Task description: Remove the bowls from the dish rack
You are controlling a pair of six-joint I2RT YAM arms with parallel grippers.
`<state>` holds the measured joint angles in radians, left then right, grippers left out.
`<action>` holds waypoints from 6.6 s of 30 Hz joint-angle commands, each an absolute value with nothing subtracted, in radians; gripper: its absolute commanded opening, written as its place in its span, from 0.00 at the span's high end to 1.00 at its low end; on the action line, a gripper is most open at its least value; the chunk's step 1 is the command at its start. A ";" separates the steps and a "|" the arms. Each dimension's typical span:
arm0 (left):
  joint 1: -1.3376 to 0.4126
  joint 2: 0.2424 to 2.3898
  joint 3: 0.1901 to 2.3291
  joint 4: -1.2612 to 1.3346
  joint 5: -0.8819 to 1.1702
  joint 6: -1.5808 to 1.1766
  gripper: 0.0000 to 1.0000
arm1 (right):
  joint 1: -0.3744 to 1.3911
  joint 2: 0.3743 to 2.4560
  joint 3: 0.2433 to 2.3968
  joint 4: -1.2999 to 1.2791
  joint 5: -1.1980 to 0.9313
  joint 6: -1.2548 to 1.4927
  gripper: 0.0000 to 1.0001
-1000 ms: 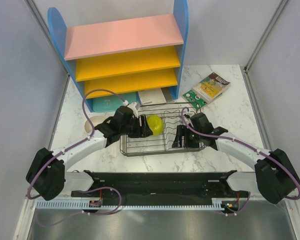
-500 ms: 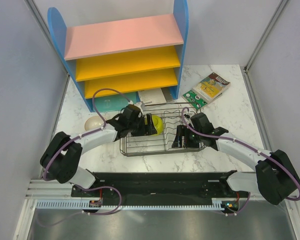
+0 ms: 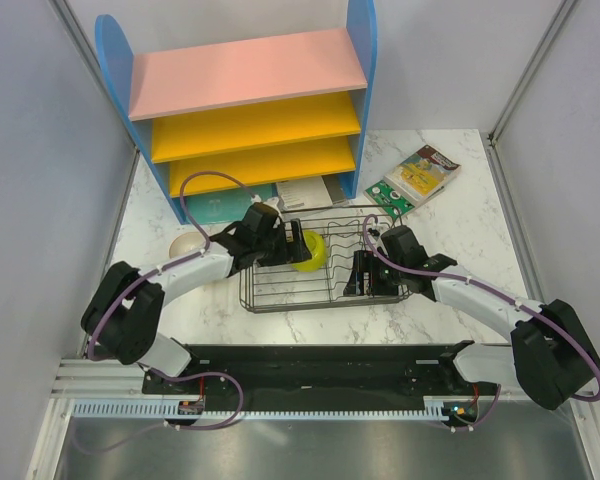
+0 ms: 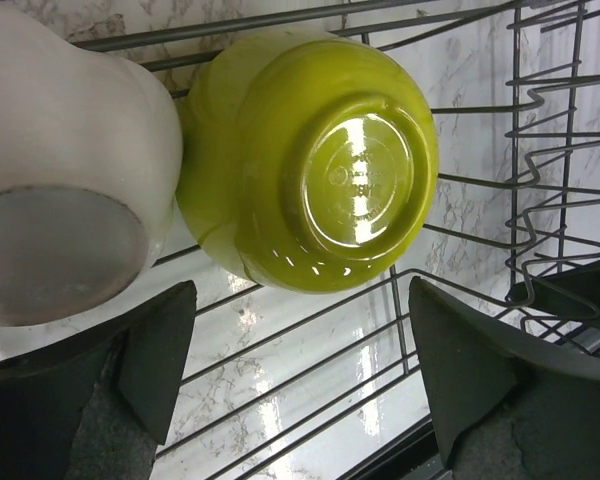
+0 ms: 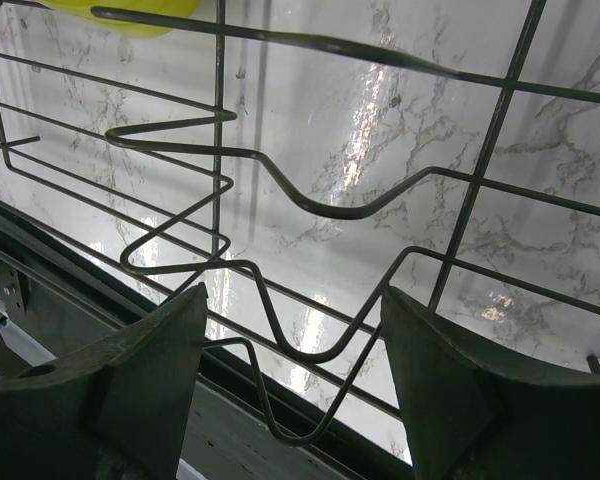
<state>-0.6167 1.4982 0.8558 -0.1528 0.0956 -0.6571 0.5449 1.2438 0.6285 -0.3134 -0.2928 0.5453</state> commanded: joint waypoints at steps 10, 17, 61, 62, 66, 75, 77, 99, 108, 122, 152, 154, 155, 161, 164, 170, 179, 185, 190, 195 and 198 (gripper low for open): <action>-0.561 1.552 0.808 -0.042 0.210 -0.681 0.06 | 0.548 1.241 0.627 -0.339 -0.287 0.528 0.22; -0.543 1.585 0.759 0.061 0.284 -0.793 0.06 | 0.548 1.235 0.623 -0.337 -0.285 0.531 0.22; -0.548 1.582 0.634 0.215 0.219 -1.088 0.25 | 0.548 1.250 0.609 -0.336 -0.284 0.538 0.23; -0.548 1.580 0.634 0.215 0.222 -1.086 0.27 | 0.549 1.252 0.609 -0.334 -0.284 0.538 0.23; -0.548 1.566 0.638 0.207 0.224 -1.065 0.36 | 0.549 1.253 0.611 -0.334 -0.284 0.538 0.23; -0.549 1.554 0.638 0.190 0.235 -1.032 0.85 | 0.548 1.255 0.626 -0.336 -0.284 0.534 0.23; -0.554 1.543 0.637 0.189 0.236 -1.023 0.93 | 0.548 1.256 0.626 -0.337 -0.282 0.531 0.23; -0.574 1.408 0.719 -0.043 0.129 -0.881 0.30 | 0.548 1.250 0.638 -0.341 -0.278 0.540 0.23; -0.574 1.480 0.684 0.047 0.169 -0.864 0.23 | 0.548 1.246 0.638 -0.347 -0.278 0.541 0.23; -0.574 1.442 0.469 0.457 0.242 -0.953 0.20 | 0.549 1.250 0.635 -0.347 -0.284 0.540 0.23; -0.568 1.373 0.452 0.453 0.129 -0.965 0.20 | 0.548 1.243 0.629 -0.345 -0.284 0.537 0.23; -0.566 1.377 0.453 0.454 0.118 -0.968 0.20 | 0.548 1.241 0.634 -0.348 -0.282 0.537 0.23; -0.565 1.382 0.453 0.456 0.112 -0.968 0.20 | 0.548 1.241 0.635 -0.348 -0.282 0.538 0.23; -0.558 1.423 0.476 0.466 0.117 -0.965 0.21 | 0.548 1.246 0.638 -0.350 -0.287 0.534 0.23; -0.557 1.442 0.482 0.475 0.109 -0.968 0.20 | 0.548 1.246 0.640 -0.350 -0.285 0.535 0.23; -0.554 1.499 0.492 0.524 0.129 -0.980 0.21 | 0.548 1.256 0.647 -0.351 -0.291 0.532 0.23; -0.534 1.638 0.463 0.680 0.221 -1.081 0.20 | 0.548 1.262 0.634 -0.347 -0.293 0.531 0.23; -0.532 1.692 0.434 0.790 0.245 -1.092 0.20 | 0.548 1.261 0.626 -0.339 -0.295 0.532 0.23; -0.532 1.727 0.371 0.966 0.256 -1.135 0.20 | 0.548 1.264 0.624 -0.336 -0.301 0.535 0.23; -0.531 1.772 0.368 1.028 0.291 -1.150 0.20 | 0.548 1.262 0.623 -0.334 -0.302 0.538 0.23; -0.531 1.760 0.377 0.987 0.290 -1.141 0.21 | 0.549 1.258 0.621 -0.334 -0.302 0.541 0.23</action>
